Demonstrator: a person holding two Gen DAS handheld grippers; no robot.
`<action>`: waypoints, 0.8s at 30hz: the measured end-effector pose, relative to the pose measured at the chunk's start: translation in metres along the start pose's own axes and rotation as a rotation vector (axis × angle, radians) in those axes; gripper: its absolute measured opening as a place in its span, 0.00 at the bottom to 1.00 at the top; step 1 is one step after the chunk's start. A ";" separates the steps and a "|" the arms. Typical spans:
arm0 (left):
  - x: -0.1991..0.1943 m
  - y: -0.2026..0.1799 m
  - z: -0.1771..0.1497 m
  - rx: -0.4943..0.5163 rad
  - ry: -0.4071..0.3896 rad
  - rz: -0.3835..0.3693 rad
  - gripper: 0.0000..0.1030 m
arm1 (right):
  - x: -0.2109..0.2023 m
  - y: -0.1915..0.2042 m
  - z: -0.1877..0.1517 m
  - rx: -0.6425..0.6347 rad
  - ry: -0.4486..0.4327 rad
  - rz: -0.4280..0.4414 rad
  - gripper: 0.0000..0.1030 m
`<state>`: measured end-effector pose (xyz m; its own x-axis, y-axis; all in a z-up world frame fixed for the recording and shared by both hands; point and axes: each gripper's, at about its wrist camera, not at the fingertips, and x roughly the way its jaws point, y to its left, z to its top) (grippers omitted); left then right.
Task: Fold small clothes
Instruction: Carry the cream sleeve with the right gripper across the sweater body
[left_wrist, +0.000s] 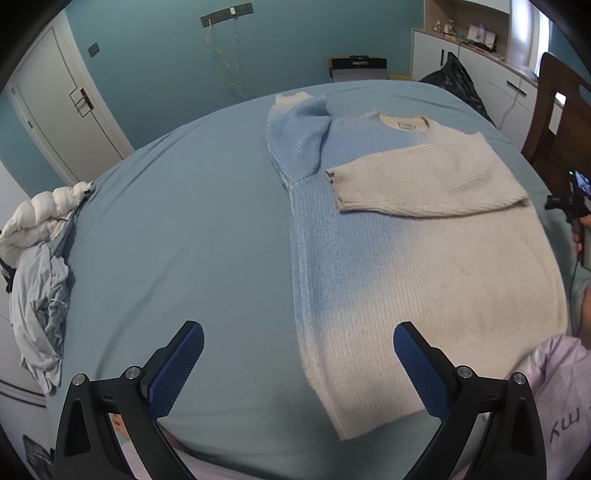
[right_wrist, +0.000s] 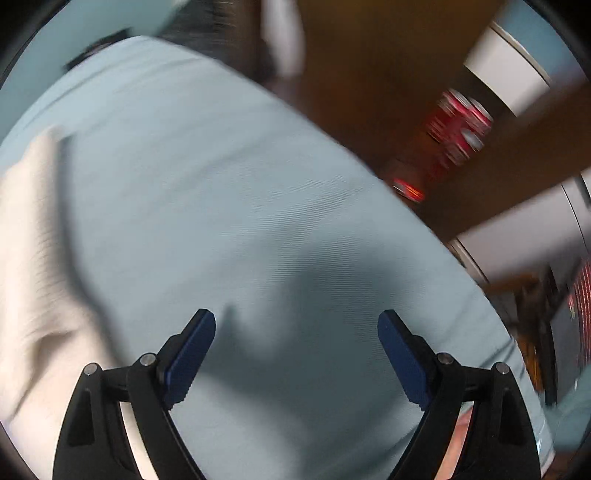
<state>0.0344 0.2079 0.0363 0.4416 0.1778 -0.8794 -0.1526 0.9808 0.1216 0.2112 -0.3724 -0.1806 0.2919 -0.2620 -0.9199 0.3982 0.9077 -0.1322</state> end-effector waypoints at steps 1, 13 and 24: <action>-0.003 0.003 0.001 -0.010 -0.006 0.008 1.00 | -0.009 0.014 -0.006 -0.031 -0.023 0.033 0.85; 0.001 0.024 -0.002 -0.079 0.032 -0.057 1.00 | -0.127 0.352 -0.157 -0.868 -0.095 0.328 0.85; 0.003 0.040 -0.007 -0.111 0.026 -0.090 1.00 | -0.092 0.439 -0.185 -0.862 -0.064 0.359 0.74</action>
<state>0.0238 0.2474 0.0355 0.4352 0.0856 -0.8962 -0.2105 0.9776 -0.0088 0.1986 0.1110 -0.2218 0.3295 0.0868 -0.9401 -0.4999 0.8608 -0.0957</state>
